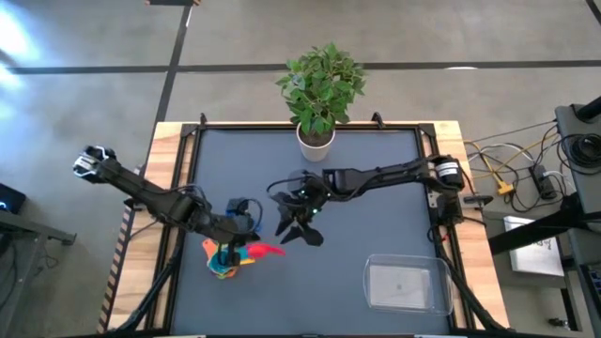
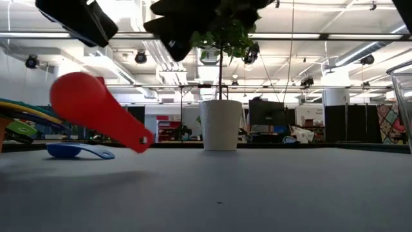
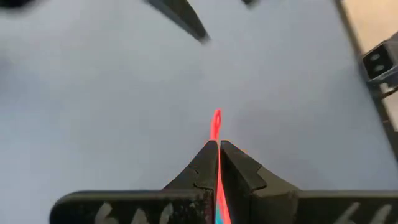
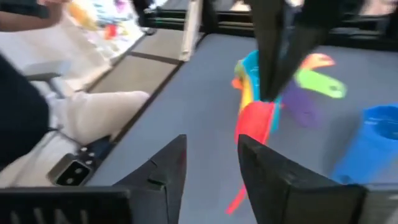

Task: Nest measuring cups in basket
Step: Stack the red measuring cup on top of the light blue measuring cup

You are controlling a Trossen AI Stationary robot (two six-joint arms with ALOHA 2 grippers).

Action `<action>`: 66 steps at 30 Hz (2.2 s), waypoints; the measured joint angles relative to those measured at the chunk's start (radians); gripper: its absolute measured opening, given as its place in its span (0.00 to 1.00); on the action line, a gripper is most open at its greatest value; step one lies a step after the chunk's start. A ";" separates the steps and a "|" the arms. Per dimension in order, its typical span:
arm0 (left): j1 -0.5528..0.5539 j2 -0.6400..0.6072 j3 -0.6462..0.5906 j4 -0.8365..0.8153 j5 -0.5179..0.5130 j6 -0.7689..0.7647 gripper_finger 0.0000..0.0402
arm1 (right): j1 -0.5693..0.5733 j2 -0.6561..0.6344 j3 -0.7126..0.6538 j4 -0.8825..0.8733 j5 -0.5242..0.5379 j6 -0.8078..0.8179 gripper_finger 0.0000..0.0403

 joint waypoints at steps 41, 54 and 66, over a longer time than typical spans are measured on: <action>-0.293 -0.021 -0.002 -0.223 -0.298 -0.420 0.00 | 0.032 -0.074 -0.117 -0.115 0.138 0.009 0.41; -0.102 -0.022 -0.074 0.098 -0.070 -0.227 0.00 | 0.041 -0.322 -0.461 0.191 0.244 0.069 0.41; 0.120 0.074 -0.116 0.270 0.178 -0.198 0.08 | 0.040 -0.572 -0.751 0.426 0.373 0.069 0.41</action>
